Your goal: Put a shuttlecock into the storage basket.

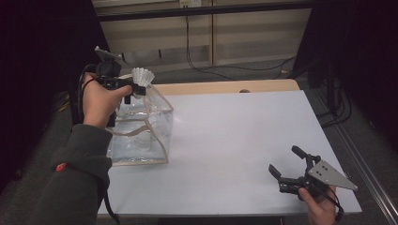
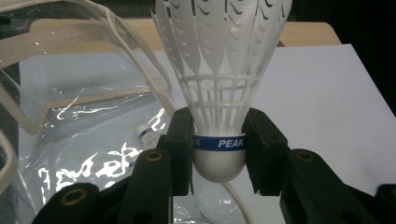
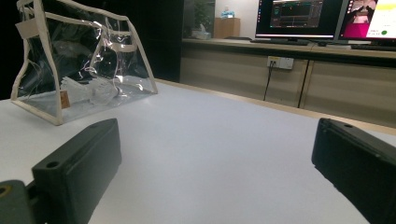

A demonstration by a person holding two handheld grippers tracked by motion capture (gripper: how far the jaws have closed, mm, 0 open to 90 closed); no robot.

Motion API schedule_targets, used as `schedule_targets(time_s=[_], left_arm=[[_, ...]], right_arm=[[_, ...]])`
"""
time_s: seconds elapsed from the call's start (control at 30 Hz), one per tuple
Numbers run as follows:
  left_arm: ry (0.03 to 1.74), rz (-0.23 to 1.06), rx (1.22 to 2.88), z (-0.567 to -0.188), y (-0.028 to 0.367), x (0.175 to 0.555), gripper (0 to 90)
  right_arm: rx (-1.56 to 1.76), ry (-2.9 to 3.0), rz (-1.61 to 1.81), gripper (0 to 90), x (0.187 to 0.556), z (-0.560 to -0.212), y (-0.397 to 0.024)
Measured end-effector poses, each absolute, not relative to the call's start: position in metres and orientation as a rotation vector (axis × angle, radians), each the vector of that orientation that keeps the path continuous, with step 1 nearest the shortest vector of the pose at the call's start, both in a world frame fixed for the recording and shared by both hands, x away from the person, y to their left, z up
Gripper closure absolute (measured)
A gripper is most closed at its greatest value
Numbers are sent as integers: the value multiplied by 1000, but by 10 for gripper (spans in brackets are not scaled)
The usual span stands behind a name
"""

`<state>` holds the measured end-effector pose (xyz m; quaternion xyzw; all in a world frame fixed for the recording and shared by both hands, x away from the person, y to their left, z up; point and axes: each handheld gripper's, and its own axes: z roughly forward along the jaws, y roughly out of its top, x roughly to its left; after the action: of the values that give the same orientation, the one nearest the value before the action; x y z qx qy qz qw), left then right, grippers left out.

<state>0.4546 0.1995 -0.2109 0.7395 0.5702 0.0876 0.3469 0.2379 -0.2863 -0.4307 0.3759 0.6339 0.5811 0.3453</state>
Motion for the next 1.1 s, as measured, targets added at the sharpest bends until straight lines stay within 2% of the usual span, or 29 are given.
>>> schedule_targets(time_s=[1.1], left_arm=[[1538,282,1858,-221,219,461,654]], right_arm=[[974,1646,1507,16,238,-431,-287]])
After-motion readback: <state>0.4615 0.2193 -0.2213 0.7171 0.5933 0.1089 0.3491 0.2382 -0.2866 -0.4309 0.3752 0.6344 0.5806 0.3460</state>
